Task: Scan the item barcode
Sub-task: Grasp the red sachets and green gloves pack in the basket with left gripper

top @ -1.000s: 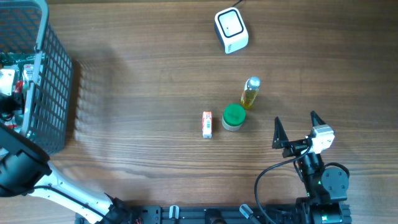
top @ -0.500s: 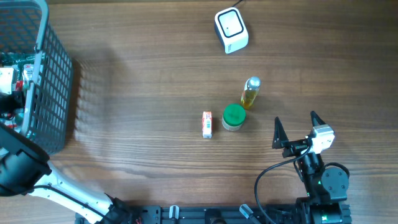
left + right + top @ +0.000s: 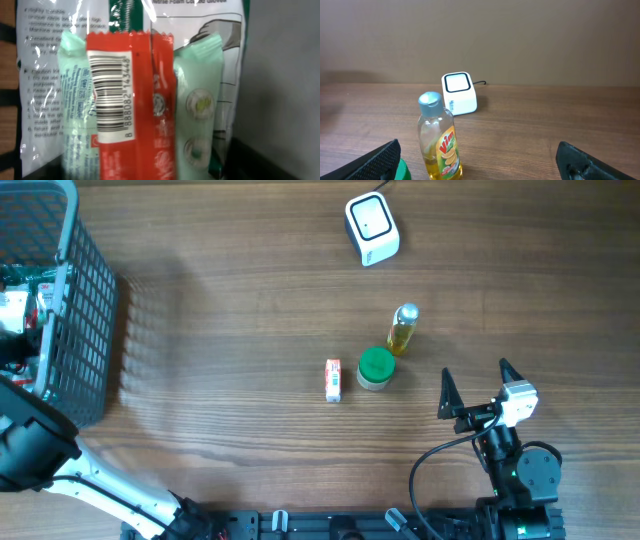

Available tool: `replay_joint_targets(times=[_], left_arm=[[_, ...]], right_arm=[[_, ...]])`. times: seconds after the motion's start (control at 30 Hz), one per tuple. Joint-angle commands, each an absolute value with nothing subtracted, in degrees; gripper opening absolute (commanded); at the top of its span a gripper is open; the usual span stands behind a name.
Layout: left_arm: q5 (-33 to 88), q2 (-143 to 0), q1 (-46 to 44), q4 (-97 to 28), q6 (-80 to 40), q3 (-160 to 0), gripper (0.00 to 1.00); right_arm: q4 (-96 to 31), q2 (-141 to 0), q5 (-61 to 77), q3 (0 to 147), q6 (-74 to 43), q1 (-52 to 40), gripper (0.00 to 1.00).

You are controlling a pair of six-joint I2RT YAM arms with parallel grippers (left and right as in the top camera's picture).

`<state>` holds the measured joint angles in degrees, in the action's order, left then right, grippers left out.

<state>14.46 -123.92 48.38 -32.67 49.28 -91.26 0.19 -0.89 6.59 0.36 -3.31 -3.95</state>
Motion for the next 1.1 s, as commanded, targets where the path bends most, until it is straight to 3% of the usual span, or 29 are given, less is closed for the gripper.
replay_joint_targets(times=[0.0, 0.3, 0.33, 0.37, 0.5, 1.07], left_arm=[[11.9, -127.3, 48.5, -32.7, 50.4, -90.7, 0.59], [12.5, -126.5, 48.5, -31.9, 48.3, -90.8, 0.30], [13.7, -125.6, 48.4, -31.3, 46.1, -90.8, 0.20], [15.2, -124.8, 48.4, -30.6, 44.0, -90.8, 0.16], [20.1, -120.2, 48.1, -27.8, 37.5, -90.8, 0.17], [20.5, -90.0, 42.5, -21.6, 23.2, -90.8, 0.13]], right_arm=[[0.4, -0.6, 6.5, 0.3, -3.1, -3.7, 1.00], [0.4, -0.6, 6.5, 0.3, -3.1, -3.7, 0.99], [0.4, -0.6, 6.5, 0.3, -3.1, -3.7, 1.00], [0.4, -0.6, 6.5, 0.3, -3.1, -3.7, 1.00], [0.4, -0.6, 6.5, 0.3, -3.1, -3.7, 1.00], [0.4, -0.6, 6.5, 0.3, -3.1, -3.7, 1.00]])
